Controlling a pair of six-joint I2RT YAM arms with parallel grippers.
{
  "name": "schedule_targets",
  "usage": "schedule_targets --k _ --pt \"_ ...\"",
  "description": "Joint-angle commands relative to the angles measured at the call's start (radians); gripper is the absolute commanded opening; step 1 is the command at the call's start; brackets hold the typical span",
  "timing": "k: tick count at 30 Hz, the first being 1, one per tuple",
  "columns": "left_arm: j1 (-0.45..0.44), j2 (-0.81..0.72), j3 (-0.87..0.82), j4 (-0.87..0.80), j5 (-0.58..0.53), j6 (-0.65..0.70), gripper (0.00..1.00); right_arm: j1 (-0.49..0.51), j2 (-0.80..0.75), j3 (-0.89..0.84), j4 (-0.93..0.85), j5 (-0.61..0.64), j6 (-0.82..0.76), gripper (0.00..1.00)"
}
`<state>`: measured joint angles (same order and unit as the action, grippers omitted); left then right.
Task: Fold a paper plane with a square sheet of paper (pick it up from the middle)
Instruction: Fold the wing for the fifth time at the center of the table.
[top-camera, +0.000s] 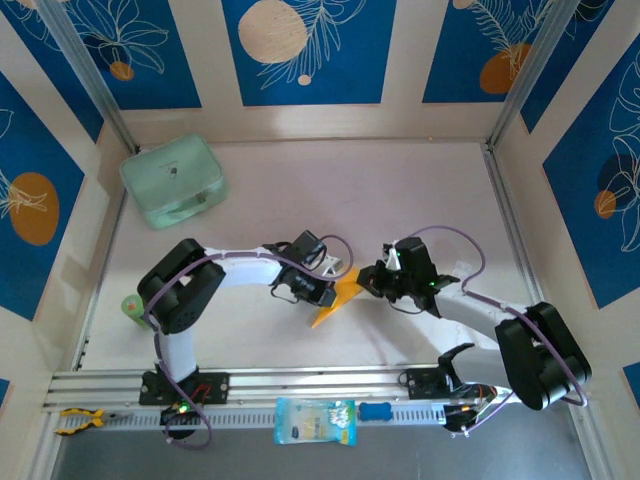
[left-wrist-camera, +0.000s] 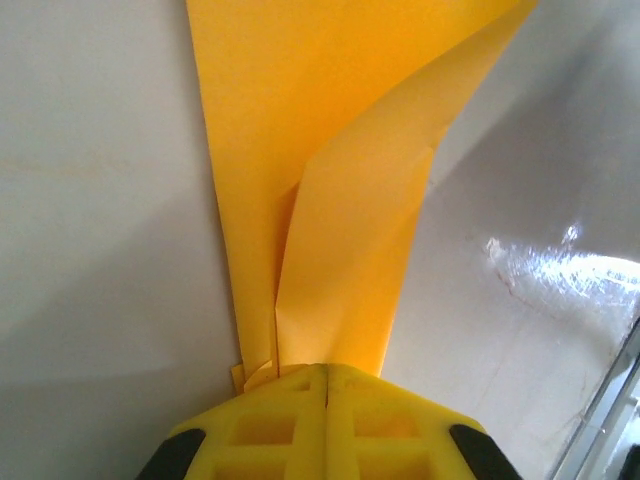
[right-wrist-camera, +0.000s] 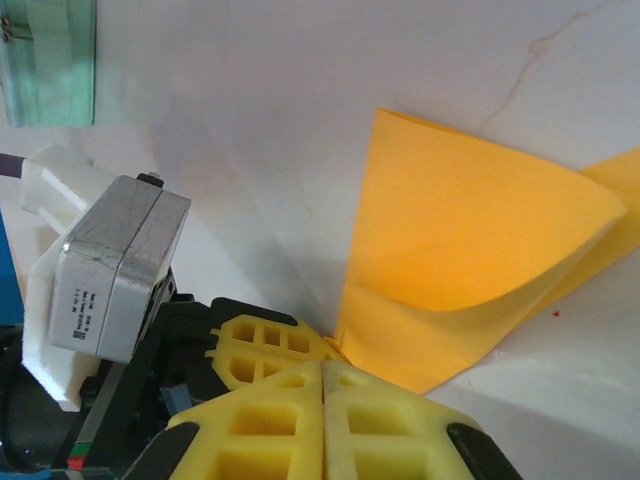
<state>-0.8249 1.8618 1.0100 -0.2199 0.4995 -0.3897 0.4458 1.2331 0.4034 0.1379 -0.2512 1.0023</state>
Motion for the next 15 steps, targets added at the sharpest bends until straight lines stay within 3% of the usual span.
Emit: schedule_targets --k 1,15 --pt "-0.005 0.031 -0.049 -0.124 0.007 0.025 0.00 0.019 0.036 -0.010 0.007 -0.049 -0.039 0.07" --pt "-0.005 0.038 -0.046 -0.141 -0.044 0.014 0.00 0.082 0.310 0.074 0.112 -0.039 -0.014 0.04"
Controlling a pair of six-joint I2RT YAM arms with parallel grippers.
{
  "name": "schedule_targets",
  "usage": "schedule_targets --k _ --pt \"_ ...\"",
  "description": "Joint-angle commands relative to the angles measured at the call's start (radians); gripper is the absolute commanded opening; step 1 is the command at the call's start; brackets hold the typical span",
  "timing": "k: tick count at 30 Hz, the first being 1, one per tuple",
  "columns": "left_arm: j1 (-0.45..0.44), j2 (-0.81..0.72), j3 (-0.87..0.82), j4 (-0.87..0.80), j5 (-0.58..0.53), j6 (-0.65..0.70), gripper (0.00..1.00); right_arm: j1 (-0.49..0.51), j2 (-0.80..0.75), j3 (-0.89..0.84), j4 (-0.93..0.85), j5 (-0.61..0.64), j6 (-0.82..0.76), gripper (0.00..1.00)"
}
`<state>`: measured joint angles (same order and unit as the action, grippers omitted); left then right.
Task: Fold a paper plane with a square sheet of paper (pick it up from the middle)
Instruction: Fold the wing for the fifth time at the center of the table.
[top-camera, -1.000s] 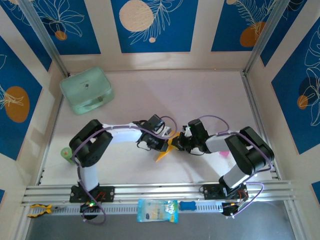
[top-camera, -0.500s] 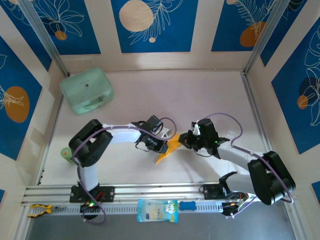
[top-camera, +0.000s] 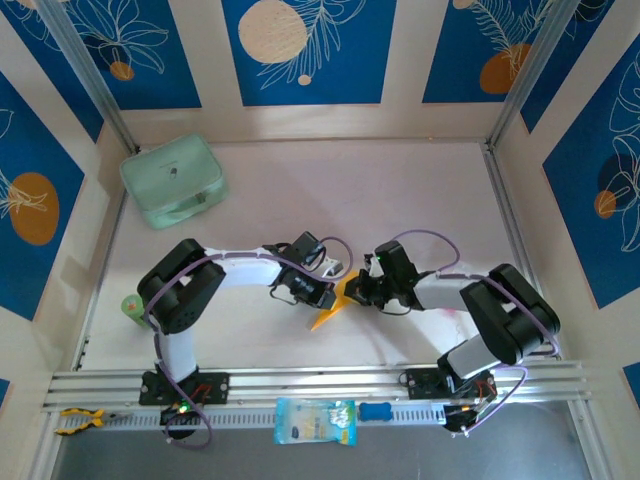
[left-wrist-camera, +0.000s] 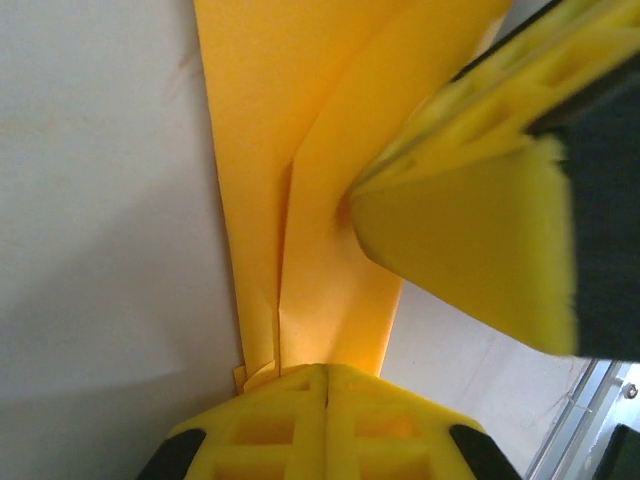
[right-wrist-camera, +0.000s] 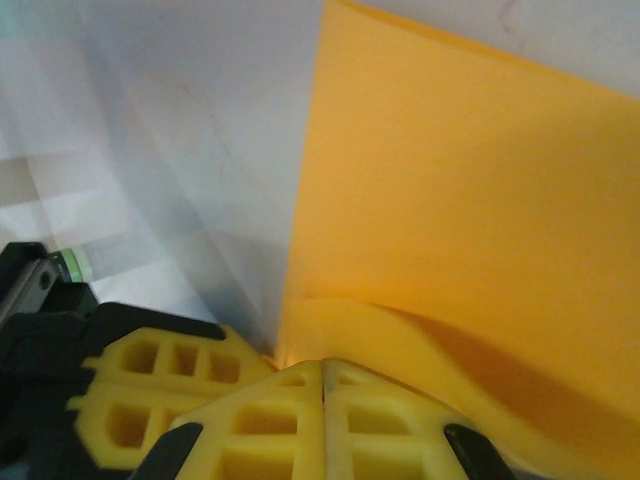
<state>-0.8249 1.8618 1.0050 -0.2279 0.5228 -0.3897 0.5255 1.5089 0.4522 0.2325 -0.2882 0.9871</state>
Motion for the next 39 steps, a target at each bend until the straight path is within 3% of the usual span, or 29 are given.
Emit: schedule_targets --k 1,5,19,32,36,39 --pt "-0.004 0.039 -0.041 -0.134 -0.070 0.014 0.00 -0.001 0.044 0.029 -0.001 0.009 0.000 0.04" --pt "-0.006 0.041 -0.044 -0.135 -0.084 0.007 0.00 -0.042 0.072 -0.002 -0.020 0.052 0.018 0.05" --pt "-0.005 0.055 -0.054 -0.129 -0.081 0.004 0.00 -0.199 0.048 -0.063 0.057 0.031 -0.019 0.06" --pt "-0.005 0.052 -0.057 -0.128 -0.080 0.002 0.00 -0.362 -0.074 -0.115 0.096 -0.013 -0.029 0.07" --pt "-0.005 0.050 -0.057 -0.127 -0.081 0.000 0.00 -0.351 -0.193 -0.115 0.041 -0.027 -0.030 0.08" --pt "-0.006 0.051 -0.056 -0.126 -0.082 -0.001 0.00 -0.285 -0.273 -0.113 0.013 -0.001 -0.019 0.09"
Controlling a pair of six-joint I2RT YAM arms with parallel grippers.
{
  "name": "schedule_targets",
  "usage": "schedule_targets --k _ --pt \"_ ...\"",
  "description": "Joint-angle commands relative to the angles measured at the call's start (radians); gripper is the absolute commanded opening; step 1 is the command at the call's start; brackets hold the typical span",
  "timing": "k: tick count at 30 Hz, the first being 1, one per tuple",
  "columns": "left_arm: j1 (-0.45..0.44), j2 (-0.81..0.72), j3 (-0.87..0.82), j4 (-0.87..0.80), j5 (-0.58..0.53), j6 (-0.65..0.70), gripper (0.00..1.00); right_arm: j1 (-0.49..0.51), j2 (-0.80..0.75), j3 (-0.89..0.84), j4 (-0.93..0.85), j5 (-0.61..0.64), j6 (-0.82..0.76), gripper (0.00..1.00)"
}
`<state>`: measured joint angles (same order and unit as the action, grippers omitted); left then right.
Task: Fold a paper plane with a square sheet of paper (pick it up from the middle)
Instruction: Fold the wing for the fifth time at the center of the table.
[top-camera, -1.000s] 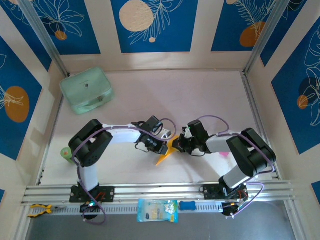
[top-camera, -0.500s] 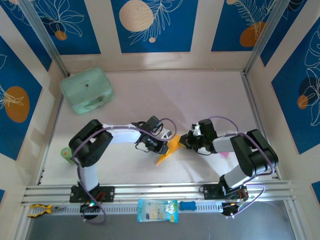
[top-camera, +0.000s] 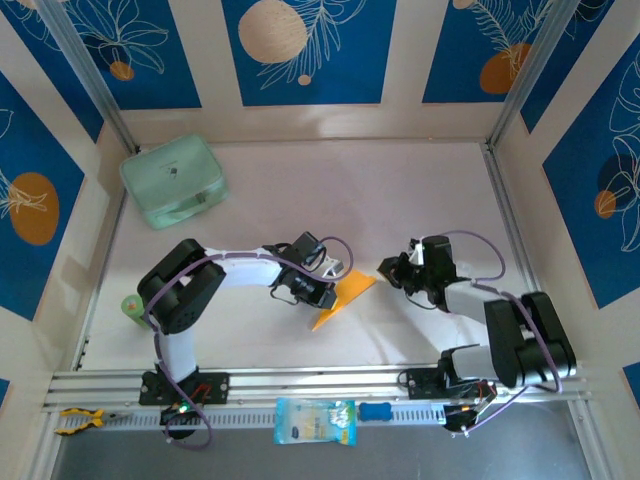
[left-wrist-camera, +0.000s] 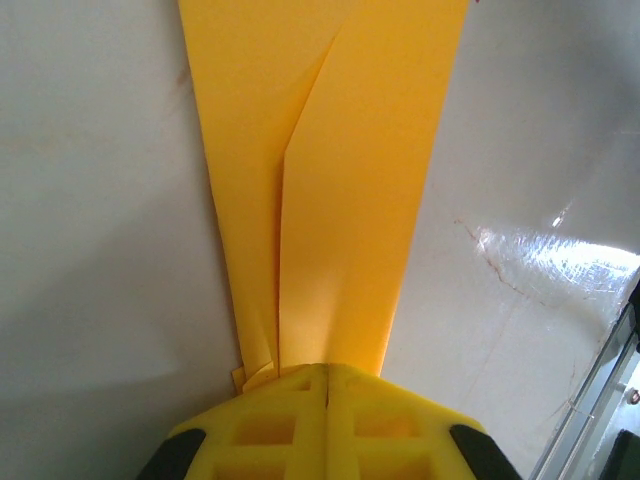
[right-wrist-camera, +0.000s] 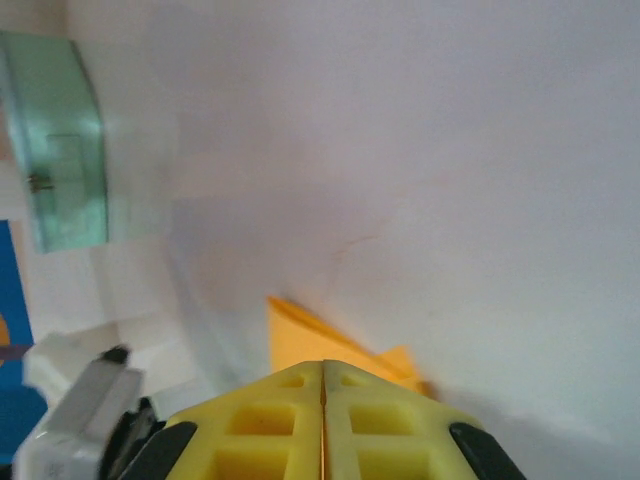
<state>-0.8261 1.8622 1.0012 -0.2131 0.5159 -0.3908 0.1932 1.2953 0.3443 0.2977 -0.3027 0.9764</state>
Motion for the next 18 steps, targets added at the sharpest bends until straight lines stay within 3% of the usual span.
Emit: schedule_targets --k 1,5,8,18 --pt "-0.005 0.049 -0.053 -0.141 -0.076 0.000 0.00 0.079 -0.071 -0.005 -0.057 0.030 0.002 0.09" --pt "-0.005 0.050 -0.054 -0.139 -0.076 -0.002 0.00 0.235 -0.040 0.003 -0.035 0.082 0.037 0.09" --pt "-0.004 0.051 -0.053 -0.140 -0.074 -0.002 0.00 0.283 0.031 0.015 -0.002 0.091 0.047 0.09" --pt "-0.004 0.028 -0.060 -0.129 -0.051 -0.001 0.00 0.150 0.159 0.012 0.006 0.039 0.009 0.07"
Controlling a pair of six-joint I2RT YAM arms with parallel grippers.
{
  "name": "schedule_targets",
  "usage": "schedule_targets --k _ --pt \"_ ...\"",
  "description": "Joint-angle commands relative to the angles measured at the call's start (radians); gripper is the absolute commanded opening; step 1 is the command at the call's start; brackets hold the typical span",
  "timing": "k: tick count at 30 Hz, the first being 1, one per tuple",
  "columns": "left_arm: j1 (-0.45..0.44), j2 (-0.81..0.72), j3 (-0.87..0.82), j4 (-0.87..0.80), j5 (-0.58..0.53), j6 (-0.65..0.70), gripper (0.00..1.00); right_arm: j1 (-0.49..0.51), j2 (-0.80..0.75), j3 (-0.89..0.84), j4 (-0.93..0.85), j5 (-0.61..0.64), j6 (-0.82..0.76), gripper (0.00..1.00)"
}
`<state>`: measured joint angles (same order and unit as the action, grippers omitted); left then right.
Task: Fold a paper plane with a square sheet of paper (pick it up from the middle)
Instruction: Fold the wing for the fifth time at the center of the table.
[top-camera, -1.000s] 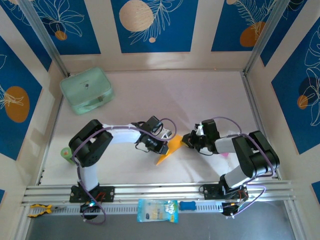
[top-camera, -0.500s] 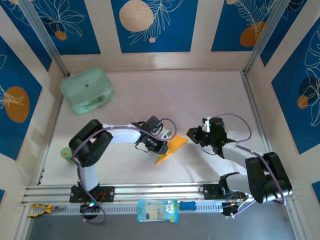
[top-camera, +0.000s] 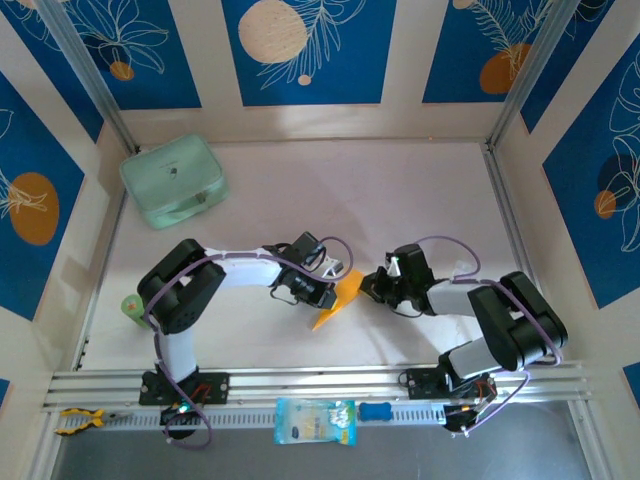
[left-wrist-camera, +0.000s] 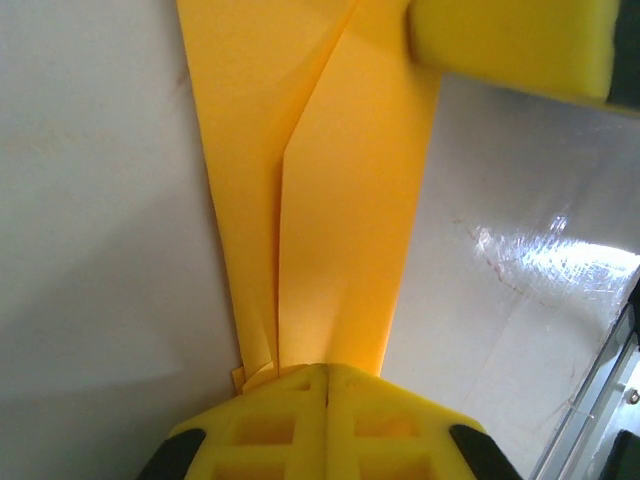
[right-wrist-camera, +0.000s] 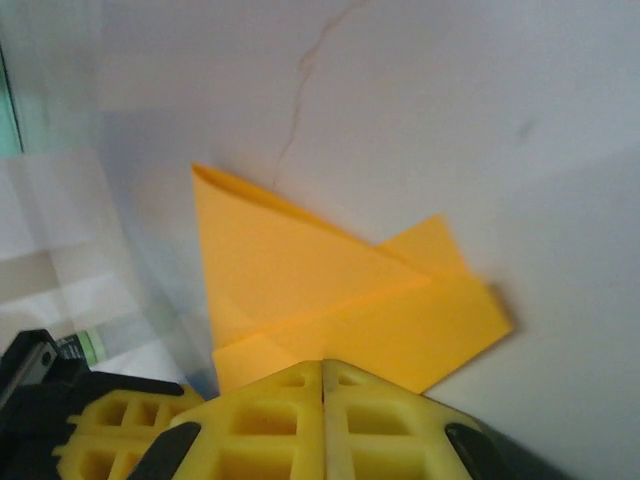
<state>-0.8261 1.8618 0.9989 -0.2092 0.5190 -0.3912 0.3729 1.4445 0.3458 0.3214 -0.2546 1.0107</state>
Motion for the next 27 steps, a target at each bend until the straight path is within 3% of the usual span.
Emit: schedule_targets --k 1,9,12,15,21,27 --pt "-0.004 0.025 -0.058 -0.128 -0.049 -0.001 0.00 -0.039 0.011 0.006 -0.018 -0.015 -0.030 0.07" --pt "-0.008 -0.036 -0.037 -0.136 -0.026 -0.001 0.00 -0.053 0.009 -0.015 -0.024 -0.028 -0.036 0.06" --pt "-0.037 -0.080 0.062 -0.229 -0.102 0.038 0.09 -0.052 0.036 -0.005 -0.020 -0.049 -0.050 0.06" --pt "-0.046 -0.096 0.132 -0.250 -0.082 0.048 0.12 -0.051 0.051 -0.002 -0.027 -0.049 -0.054 0.06" --pt "-0.076 -0.017 0.203 -0.266 -0.026 0.075 0.10 -0.051 0.047 -0.004 -0.030 -0.048 -0.048 0.05" --pt "-0.086 0.058 0.229 -0.290 -0.065 0.095 0.09 -0.050 0.040 -0.009 -0.039 -0.051 -0.050 0.05"
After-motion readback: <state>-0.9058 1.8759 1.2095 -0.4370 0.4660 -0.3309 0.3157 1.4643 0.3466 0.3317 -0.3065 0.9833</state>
